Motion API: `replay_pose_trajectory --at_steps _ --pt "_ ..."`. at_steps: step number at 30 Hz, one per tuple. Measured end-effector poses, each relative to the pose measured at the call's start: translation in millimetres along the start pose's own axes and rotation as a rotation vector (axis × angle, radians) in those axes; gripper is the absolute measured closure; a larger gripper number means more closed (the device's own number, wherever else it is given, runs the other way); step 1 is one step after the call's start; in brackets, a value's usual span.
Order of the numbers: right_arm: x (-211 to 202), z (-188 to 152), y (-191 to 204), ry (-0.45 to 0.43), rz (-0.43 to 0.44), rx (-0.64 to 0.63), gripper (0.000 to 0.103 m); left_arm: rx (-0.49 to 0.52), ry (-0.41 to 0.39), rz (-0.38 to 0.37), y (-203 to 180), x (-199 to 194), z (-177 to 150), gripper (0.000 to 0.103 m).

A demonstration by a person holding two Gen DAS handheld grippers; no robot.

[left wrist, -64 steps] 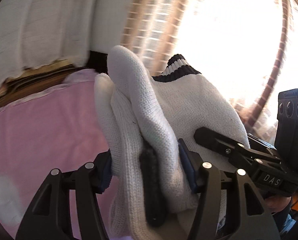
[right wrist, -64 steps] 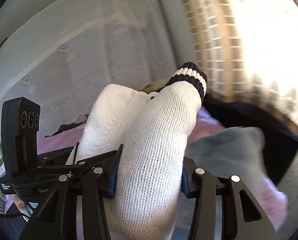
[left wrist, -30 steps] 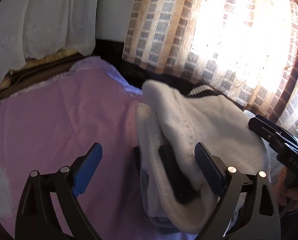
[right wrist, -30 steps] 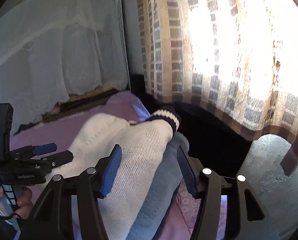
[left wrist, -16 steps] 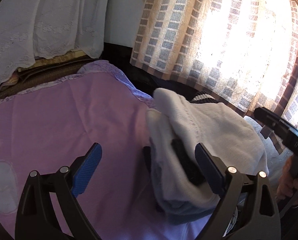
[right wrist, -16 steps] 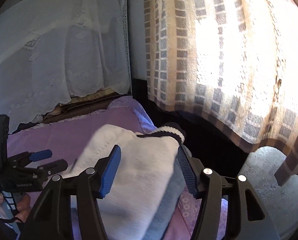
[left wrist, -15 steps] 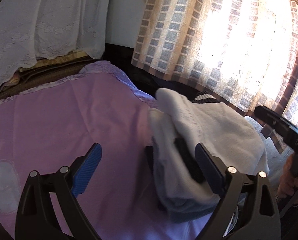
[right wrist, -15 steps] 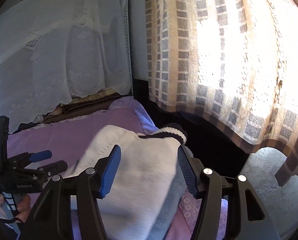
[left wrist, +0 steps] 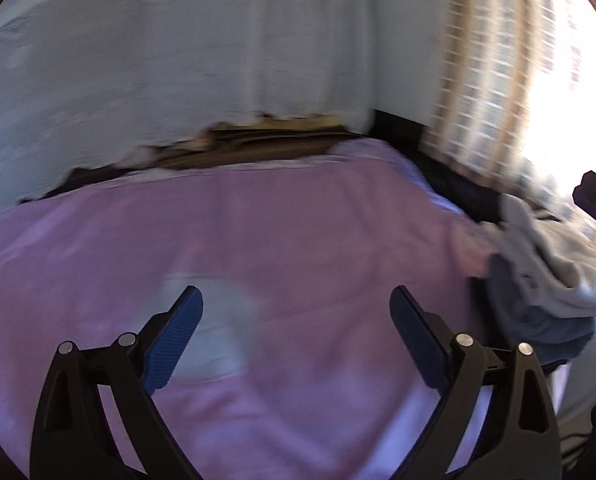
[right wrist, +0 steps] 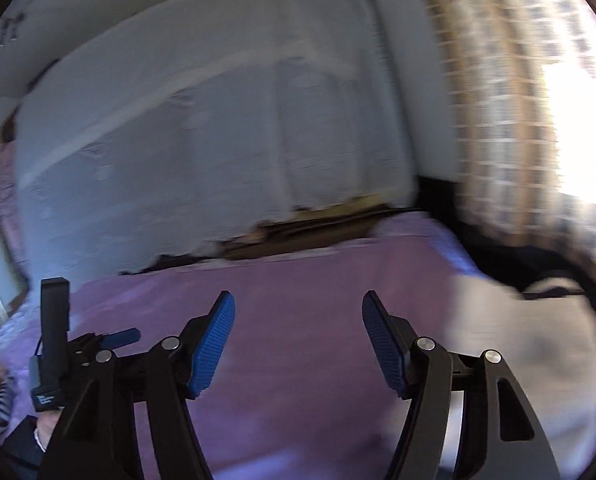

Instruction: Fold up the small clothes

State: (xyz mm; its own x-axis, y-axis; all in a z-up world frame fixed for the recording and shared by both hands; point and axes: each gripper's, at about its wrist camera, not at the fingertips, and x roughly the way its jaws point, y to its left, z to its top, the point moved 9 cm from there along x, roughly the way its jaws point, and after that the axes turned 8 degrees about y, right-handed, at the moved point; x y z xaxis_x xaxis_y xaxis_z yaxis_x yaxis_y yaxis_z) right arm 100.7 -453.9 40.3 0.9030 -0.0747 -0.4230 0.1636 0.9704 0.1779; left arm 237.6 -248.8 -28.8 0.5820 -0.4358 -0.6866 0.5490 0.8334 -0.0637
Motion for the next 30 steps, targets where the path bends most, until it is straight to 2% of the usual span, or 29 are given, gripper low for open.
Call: replay_pose_trajectory --at_steps 3,9,14,18,21,25,28,30 --pt "21.9 -1.7 49.9 0.015 0.082 -0.031 0.036 -0.053 -0.013 0.078 52.2 -18.8 -6.2 0.011" --pt "56.3 -8.6 146.7 0.058 0.234 -0.081 0.036 -0.102 -0.060 0.216 124.8 -60.3 -20.4 0.011" --pt "73.4 -18.5 205.5 0.098 0.302 -0.123 0.034 -0.182 -0.060 0.240 169.7 -77.5 -37.2 0.011" --pt "82.8 -24.2 233.4 0.112 0.321 -0.152 0.034 -0.250 -0.050 0.248 197.3 -77.3 -45.7 0.011" --pt "66.6 -12.7 207.1 0.053 0.271 -0.106 0.034 -0.218 -0.040 0.209 180.4 -70.1 -35.4 0.011" --pt "43.3 -0.1 144.0 0.022 0.171 -0.027 0.031 -0.063 -0.078 0.108 102.6 -60.4 -5.8 0.011" --pt "26.7 -2.6 101.5 0.031 0.098 0.021 0.029 -0.017 -0.070 -0.007 44.5 -52.1 4.4 0.011" --pt "8.5 -11.1 73.5 0.038 0.004 0.027 0.020 0.035 -0.075 -0.075 3.4 -55.2 4.2 0.011"
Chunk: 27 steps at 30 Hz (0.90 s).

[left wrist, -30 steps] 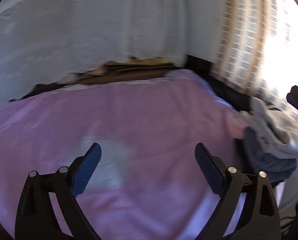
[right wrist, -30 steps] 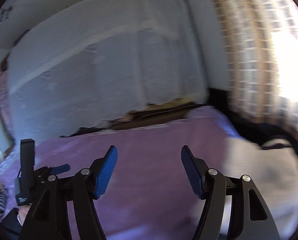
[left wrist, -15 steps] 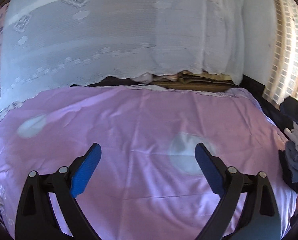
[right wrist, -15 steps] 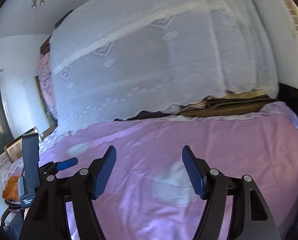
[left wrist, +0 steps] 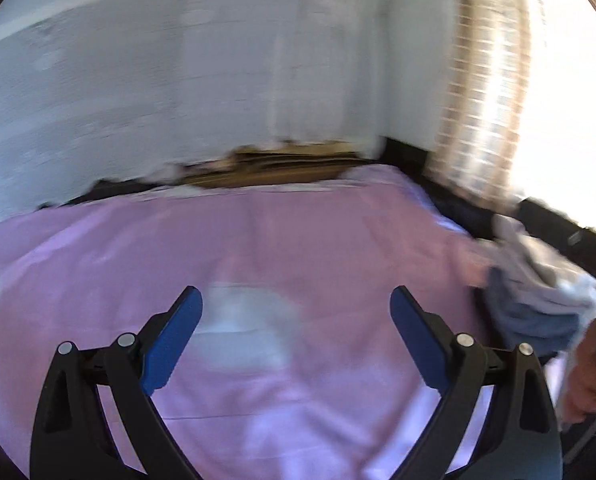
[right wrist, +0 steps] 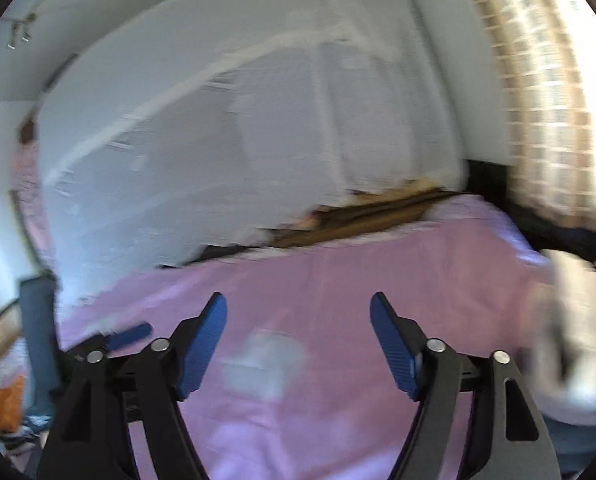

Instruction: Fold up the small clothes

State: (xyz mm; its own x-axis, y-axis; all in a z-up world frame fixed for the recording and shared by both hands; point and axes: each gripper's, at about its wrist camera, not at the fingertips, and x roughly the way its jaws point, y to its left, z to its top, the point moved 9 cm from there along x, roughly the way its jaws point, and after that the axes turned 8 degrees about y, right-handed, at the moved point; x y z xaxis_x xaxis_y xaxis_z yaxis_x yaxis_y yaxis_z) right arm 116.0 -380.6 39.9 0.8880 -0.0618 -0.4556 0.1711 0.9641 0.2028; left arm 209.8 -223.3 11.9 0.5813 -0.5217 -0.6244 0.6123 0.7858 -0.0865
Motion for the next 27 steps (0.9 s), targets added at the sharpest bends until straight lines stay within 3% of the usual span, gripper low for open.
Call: replay_pose_trajectory --at_steps 4,7,13,16,22,27 --pt "-60.1 -33.6 -56.2 -0.019 -0.260 -0.043 0.011 0.108 0.005 -0.135 -92.8 -4.1 -7.3 0.005" --pt "-94.7 -56.5 -85.3 0.008 -0.346 -0.021 0.007 0.177 0.046 -0.189 -147.9 -7.4 -21.7 0.005" --pt "-157.6 -91.1 -127.9 0.078 -0.383 0.183 0.004 0.252 0.091 -0.225 -216.7 -26.5 -57.9 0.005" --pt "-181.7 -107.9 -133.1 0.052 -0.454 0.176 0.004 0.312 0.103 -0.211 -239.4 -36.1 -76.7 0.005" --pt "-193.0 -131.4 -131.4 0.048 -0.420 0.155 0.004 0.353 0.123 -0.177 -257.8 -43.0 -98.8 0.005" --pt "-193.5 -127.0 -137.0 0.044 -0.412 0.152 0.004 0.334 0.068 -0.148 -255.5 -45.4 -94.3 0.005"
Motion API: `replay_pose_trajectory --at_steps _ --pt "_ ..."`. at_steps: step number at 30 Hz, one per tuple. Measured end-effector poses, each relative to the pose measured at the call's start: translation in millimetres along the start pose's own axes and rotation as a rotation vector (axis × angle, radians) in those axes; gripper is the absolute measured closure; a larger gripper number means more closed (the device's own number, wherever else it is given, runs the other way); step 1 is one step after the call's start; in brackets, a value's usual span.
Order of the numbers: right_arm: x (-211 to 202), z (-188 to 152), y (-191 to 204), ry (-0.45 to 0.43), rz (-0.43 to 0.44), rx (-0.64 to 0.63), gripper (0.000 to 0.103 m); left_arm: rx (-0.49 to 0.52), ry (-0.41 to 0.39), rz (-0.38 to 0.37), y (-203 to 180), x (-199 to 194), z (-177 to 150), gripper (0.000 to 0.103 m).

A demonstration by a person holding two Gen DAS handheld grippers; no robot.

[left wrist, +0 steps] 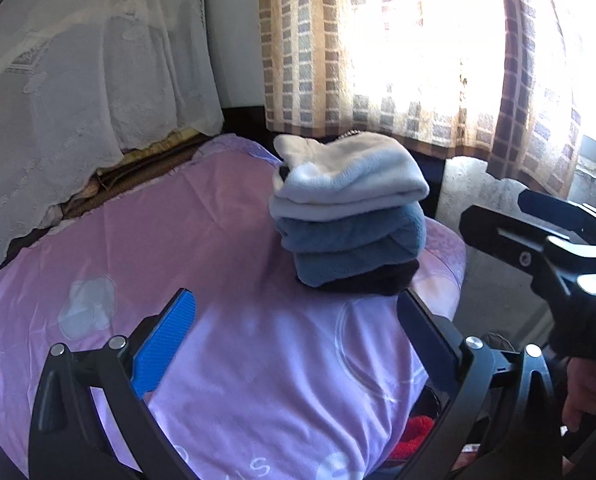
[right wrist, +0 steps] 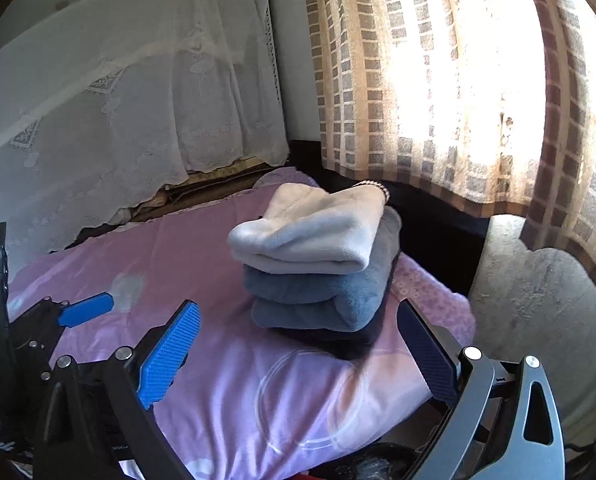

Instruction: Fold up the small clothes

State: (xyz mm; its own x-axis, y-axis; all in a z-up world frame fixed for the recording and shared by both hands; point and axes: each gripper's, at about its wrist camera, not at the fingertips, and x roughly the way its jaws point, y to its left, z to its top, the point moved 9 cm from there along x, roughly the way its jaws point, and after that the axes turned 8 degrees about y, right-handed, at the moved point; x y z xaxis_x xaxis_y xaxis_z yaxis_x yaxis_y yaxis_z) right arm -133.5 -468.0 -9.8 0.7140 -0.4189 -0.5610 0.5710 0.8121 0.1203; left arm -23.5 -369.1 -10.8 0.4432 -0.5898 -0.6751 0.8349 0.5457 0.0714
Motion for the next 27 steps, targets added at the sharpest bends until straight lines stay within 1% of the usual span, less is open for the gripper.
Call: replay_pose_trajectory --at_steps 3,8,13,21,27 --pt "1.4 1.1 4.2 0.007 0.016 -0.014 0.004 -0.017 -0.016 0.016 4.5 -0.8 -0.4 0.005" --pt "-10.4 7.8 10.6 -0.051 -0.011 -0.061 0.004 -0.047 -0.003 0.062 15.6 3.2 -1.4 0.005" --pt "-19.0 10.9 15.8 -0.078 -0.019 -0.091 0.004 -0.056 0.003 0.059 17.5 4.6 -2.5 0.005" --pt "-20.7 10.2 16.5 -0.072 -0.008 -0.082 0.004 -0.047 0.004 0.071 17.5 4.4 -4.1 0.005" --pt "-20.5 10.5 15.3 -0.072 -0.005 -0.078 0.004 -0.050 0.013 0.065 16.3 5.5 -4.6 0.005"
